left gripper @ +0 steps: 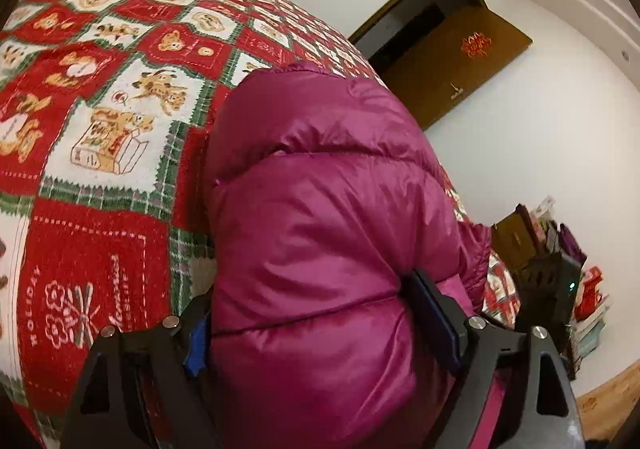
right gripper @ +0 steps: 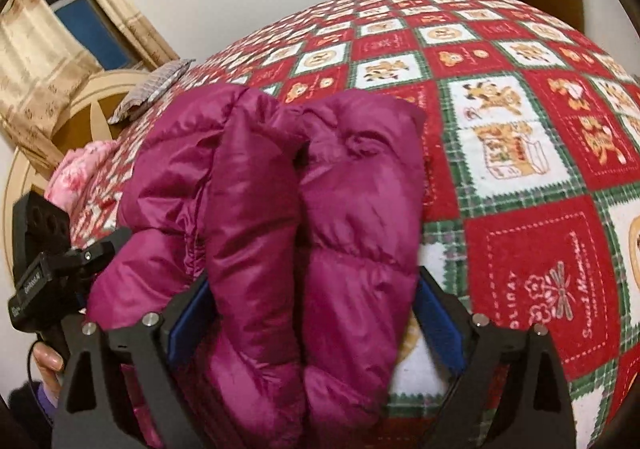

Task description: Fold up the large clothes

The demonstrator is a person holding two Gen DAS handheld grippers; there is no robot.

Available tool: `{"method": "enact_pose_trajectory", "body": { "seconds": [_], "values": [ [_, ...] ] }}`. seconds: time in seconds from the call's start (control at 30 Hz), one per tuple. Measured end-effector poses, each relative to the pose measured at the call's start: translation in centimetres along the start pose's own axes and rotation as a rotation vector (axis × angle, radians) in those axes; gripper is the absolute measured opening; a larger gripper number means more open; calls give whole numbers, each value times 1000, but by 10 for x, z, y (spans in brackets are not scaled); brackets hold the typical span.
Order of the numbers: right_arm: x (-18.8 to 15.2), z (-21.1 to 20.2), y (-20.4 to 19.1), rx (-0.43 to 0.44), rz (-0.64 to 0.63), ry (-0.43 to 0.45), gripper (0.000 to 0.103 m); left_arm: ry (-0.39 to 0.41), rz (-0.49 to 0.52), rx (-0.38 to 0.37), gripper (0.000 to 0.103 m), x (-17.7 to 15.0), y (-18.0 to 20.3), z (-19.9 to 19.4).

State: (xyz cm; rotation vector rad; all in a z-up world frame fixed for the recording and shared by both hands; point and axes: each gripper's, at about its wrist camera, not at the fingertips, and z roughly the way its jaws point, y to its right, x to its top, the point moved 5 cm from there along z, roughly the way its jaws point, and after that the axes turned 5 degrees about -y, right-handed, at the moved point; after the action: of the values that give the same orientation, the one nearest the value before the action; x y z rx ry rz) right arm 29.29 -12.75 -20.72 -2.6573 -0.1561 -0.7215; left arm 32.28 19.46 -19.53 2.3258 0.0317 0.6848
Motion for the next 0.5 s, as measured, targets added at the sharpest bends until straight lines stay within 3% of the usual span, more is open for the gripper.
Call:
{"method": "enact_pose_trajectory", "body": {
  "seconds": [0.1,0.33,0.5],
  "values": [
    [1,4,-7,-14,-33,-13,94,4,6,2,85,0,-2,-1],
    [-5,4,-20,34,-64,-48,65,11,0,9,82,-4,-1,-6],
    [-11,-1,-33,23,-98,-51,51,27,-21,-15,81,-11,3,-12]
  ]
}}
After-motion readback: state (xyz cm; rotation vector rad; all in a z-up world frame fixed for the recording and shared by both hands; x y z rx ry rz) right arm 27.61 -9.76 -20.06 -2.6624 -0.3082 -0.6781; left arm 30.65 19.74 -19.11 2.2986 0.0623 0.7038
